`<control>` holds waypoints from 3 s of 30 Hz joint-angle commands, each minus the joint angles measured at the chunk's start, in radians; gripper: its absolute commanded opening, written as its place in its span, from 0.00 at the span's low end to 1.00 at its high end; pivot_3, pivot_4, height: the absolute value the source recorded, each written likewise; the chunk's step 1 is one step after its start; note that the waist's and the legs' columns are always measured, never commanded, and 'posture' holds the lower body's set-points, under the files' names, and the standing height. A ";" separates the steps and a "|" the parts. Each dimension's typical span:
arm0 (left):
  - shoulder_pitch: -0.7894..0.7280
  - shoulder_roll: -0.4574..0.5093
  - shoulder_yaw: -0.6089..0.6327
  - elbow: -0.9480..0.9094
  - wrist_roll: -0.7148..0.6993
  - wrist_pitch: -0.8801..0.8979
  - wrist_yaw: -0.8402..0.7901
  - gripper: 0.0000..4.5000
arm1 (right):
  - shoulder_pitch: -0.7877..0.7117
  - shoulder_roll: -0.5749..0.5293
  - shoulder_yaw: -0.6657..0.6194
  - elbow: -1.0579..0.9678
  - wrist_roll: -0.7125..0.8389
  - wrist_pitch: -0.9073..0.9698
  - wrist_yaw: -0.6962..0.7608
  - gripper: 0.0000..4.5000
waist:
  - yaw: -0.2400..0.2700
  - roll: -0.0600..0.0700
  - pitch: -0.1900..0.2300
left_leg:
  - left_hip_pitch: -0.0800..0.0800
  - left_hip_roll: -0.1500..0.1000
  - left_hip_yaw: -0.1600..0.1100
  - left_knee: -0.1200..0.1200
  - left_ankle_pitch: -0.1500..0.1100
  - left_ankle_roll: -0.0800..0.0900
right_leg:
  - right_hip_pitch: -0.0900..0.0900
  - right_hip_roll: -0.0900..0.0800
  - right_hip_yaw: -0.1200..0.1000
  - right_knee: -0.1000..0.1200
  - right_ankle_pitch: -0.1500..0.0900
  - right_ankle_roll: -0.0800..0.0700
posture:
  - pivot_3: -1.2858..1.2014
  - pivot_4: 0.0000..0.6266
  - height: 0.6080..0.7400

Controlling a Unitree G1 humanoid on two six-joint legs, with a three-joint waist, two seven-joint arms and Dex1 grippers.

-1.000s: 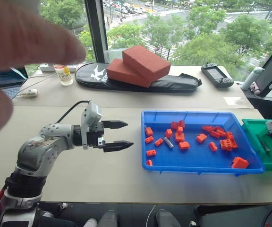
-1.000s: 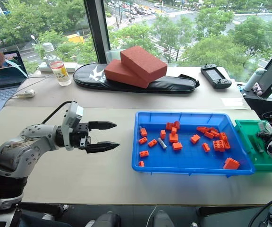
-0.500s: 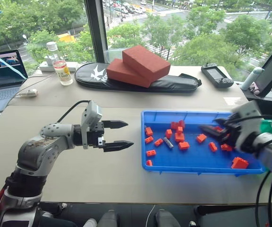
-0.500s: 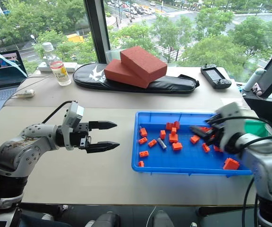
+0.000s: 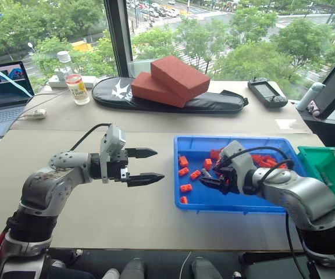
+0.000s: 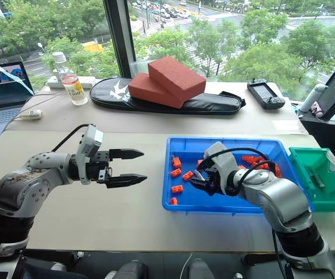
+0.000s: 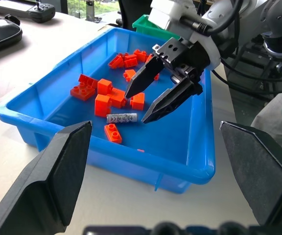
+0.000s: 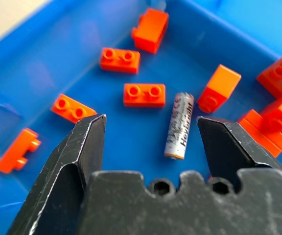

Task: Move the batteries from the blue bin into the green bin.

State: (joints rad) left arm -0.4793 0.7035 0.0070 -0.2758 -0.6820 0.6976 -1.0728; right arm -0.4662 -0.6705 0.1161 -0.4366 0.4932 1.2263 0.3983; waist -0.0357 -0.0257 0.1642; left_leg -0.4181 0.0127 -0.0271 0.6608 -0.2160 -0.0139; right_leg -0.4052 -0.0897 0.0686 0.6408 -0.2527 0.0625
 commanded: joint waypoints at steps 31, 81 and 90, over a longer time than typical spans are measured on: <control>-0.001 0.014 0.021 -0.044 -0.014 -0.003 0.016 1.00 | -0.053 0.018 0.123 0.084 -0.157 -0.053 0.057 0.06 | -0.005 0.000 0.000 | 0.000 0.001 0.000 0.000 0.000 0.000 | 0.000 0.001 0.000 0.000 0.000 0.000 | 0.52 0.24 1.00; -0.011 0.012 0.003 -0.033 -0.010 -0.010 0.000 1.00 | 0.070 -0.106 -0.607 0.215 -0.386 -0.176 -0.278 0.63 | -0.005 0.001 0.000 | 0.000 0.000 0.001 -0.001 0.000 0.000 | -0.001 0.000 0.001 0.000 0.000 0.000 | 0.52 0.24 1.00; -0.034 0.002 0.014 -0.017 -0.026 -0.010 -0.010 1.00 | 0.065 -0.143 -0.585 -0.054 -0.034 -0.253 0.156 0.77 | -0.001 0.001 0.000 | 0.000 0.001 0.001 -0.001 0.000 0.000 | -0.001 0.001 0.001 0.000 0.000 0.000 | 0.52 0.24 1.00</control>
State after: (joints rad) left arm -0.4898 0.7025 -0.0012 -0.2889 -0.6928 0.6980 -1.0743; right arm -0.4693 -0.7557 -0.5107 -0.3454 0.3429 0.9976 0.3647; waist -0.0364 -0.0250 0.1642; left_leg -0.4191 0.0131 -0.0273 0.6598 -0.2160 -0.0138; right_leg -0.4054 -0.0891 0.0686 0.6404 -0.2529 0.0622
